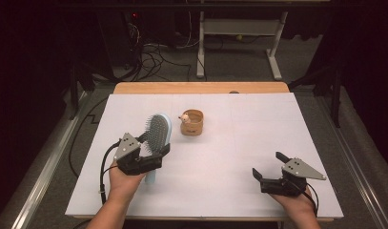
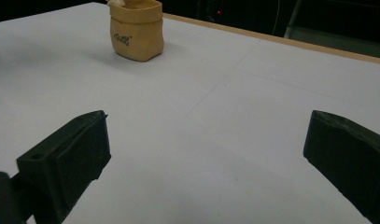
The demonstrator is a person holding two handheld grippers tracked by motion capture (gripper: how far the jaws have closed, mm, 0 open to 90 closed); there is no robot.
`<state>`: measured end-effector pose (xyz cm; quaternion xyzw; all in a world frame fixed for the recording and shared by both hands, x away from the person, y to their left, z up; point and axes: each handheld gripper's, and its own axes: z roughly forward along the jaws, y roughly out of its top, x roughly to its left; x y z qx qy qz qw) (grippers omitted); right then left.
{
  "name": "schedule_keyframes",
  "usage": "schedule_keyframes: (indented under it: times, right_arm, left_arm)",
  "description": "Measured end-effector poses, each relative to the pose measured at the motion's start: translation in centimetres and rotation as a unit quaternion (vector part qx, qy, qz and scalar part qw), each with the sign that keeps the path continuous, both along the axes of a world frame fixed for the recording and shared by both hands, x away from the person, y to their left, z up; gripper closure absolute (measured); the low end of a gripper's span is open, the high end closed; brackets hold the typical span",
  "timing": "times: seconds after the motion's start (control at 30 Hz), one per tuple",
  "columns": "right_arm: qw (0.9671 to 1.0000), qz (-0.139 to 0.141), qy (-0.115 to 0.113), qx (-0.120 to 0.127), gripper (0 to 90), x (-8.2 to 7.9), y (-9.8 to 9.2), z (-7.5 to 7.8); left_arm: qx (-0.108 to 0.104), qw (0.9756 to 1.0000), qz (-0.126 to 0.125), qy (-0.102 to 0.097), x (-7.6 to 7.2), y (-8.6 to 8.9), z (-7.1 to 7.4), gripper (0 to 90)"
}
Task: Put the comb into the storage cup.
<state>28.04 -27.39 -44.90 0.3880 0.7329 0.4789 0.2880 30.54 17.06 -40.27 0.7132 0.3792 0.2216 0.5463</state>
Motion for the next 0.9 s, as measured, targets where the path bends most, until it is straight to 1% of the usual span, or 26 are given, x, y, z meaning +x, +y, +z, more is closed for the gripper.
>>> schedule_keyframes:
  times: [0.07,0.23,0.4,0.43,0.47,0.5,0.53,0.57,0.63,0.67,0.7,0.73,0.77,0.8,0.9]
  right_arm:
    - [1.0000,0.002,0.000,0.000,1.1,0.0,0.0,0.0]
    - [1.0000,0.005,-0.001,0.001,1.1,0.0,0.2,0.0]
    - [0.9998,0.012,-0.005,0.016,0.9,-0.1,0.4,0.2]
    - [0.9995,0.017,-0.004,0.025,0.7,-0.1,0.6,0.3]
    - [0.9995,0.017,-0.004,0.025,0.7,-0.1,0.6,0.3]
    - [0.9990,0.024,-0.007,0.036,0.6,0.0,0.9,0.6]
    - [0.9990,0.024,-0.007,0.036,0.6,0.0,0.9,0.6]
    - [0.9986,0.032,-0.012,0.039,0.5,0.0,1.5,1.0]
    - [0.9983,0.037,-0.013,0.042,0.5,0.0,1.8,1.1]
    - [0.9978,0.047,-0.016,0.045,0.4,0.2,2.6,1.4]
    - [0.9978,0.047,-0.016,0.045,0.4,0.2,2.6,1.4]
    - [0.9973,0.058,-0.020,0.041,0.3,0.3,3.5,1.8]
    - [0.9969,0.063,-0.022,0.041,0.3,0.4,3.9,2.0]
    - [0.9969,0.063,-0.022,0.041,0.3,0.4,3.9,2.0]
    - [0.9956,0.079,-0.023,0.043,0.4,0.6,5.1,2.4]
  left_arm:
    - [-0.001,1.0000,0.001,-0.003,0.0,-0.2,0.0,20.7]
    - [0.002,1.0000,-0.002,-0.009,0.0,-0.9,-0.1,20.7]
    - [0.000,0.9998,-0.007,-0.017,0.0,-1.7,-0.1,20.7]
    - [0.001,0.9998,-0.010,-0.017,0.0,-1.8,-0.1,20.7]
    - [0.005,0.9997,-0.012,-0.018,-0.1,-2.0,0.0,20.7]
    - [0.005,0.9997,-0.014,-0.022,-0.1,-2.3,0.0,20.8]
    - [0.009,0.9996,-0.016,-0.022,-0.1,-2.5,0.0,20.8]
    - [0.010,0.9995,-0.017,-0.024,-0.2,-2.7,0.0,20.7]
    - [0.011,0.9994,-0.021,-0.027,-0.2,-3.2,0.0,20.7]
    - [0.011,0.9993,-0.023,-0.028,-0.2,-3.4,-0.1,20.8]
    - [0.011,0.9992,-0.025,-0.029,-0.2,-3.6,-0.1,20.8]
    - [0.012,0.9992,-0.026,-0.030,-0.2,-3.7,-0.1,20.7]
    - [0.012,0.9991,-0.027,-0.030,-0.3,-3.9,-0.1,20.7]
    - [0.013,0.9991,-0.028,-0.030,-0.3,-4.0,-0.1,20.7]
    - [0.013,0.9990,-0.030,-0.032,-0.3,-4.3,-0.2,20.8]
